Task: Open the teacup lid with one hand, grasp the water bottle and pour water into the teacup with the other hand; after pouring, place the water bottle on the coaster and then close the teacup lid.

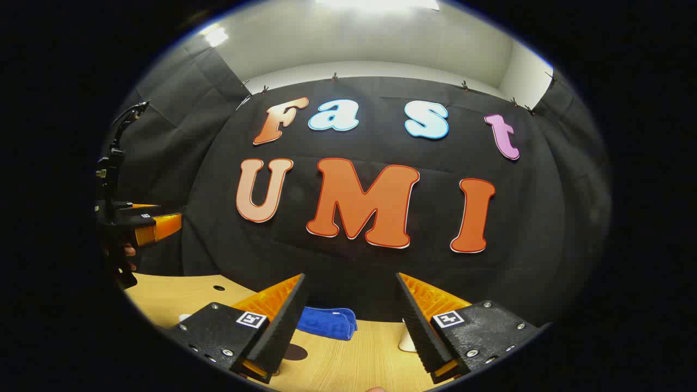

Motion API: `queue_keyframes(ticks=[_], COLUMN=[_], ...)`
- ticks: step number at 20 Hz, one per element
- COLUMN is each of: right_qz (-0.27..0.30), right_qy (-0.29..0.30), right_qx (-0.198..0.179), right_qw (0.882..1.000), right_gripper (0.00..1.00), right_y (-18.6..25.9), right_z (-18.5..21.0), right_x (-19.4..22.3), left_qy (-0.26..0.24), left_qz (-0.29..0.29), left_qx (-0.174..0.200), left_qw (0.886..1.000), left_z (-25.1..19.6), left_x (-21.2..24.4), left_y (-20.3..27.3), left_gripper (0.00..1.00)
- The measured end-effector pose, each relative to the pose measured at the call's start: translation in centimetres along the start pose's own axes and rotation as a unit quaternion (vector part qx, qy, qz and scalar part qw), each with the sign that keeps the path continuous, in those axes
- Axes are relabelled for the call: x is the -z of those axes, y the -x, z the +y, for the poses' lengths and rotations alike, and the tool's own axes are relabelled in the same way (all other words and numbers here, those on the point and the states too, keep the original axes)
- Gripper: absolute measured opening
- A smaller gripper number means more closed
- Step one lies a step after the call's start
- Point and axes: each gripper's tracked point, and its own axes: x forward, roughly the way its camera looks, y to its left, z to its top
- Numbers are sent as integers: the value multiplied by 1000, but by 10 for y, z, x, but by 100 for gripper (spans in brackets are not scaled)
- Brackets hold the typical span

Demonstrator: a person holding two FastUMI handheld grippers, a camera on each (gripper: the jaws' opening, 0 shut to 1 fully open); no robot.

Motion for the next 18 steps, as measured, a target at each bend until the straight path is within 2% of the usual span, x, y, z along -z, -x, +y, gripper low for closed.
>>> queue_keyframes(ticks=[3, 5, 6, 7, 9, 18], right_qz=[-1, -1, 2, 4, 8, 21], right_qy=[-2, -4, -5, -5, -2, -22], right_qx=[-2, -4, -5, -9, -7, -16], right_qw=[1000, 1000, 1000, 1000, 1000, 999], right_gripper=[95, 95, 95, 95, 95, 95], right_y=[-2, -4, -5, -5, -6, -5], right_z=[-1, 0, 0, 1, 0, 3], right_x=[-2, 0, 1, 3, 5, 18], left_qy=[1, 6, 8, 9, 2, 5], left_qz=[-7, 2, 5, 6, 8, 31], left_qx=[-2, 0, 2, 2, -2, 11], left_qw=[1000, 1000, 1000, 1000, 1000, 999], left_z=[0, 0, -1, 0, 2, -2], left_x=[-5, -1, 1, 1, 2, 20], left_y=[-4, -5, -5, -6, -6, -5], left_gripper=[94, 100, 100, 94, 97, 95])
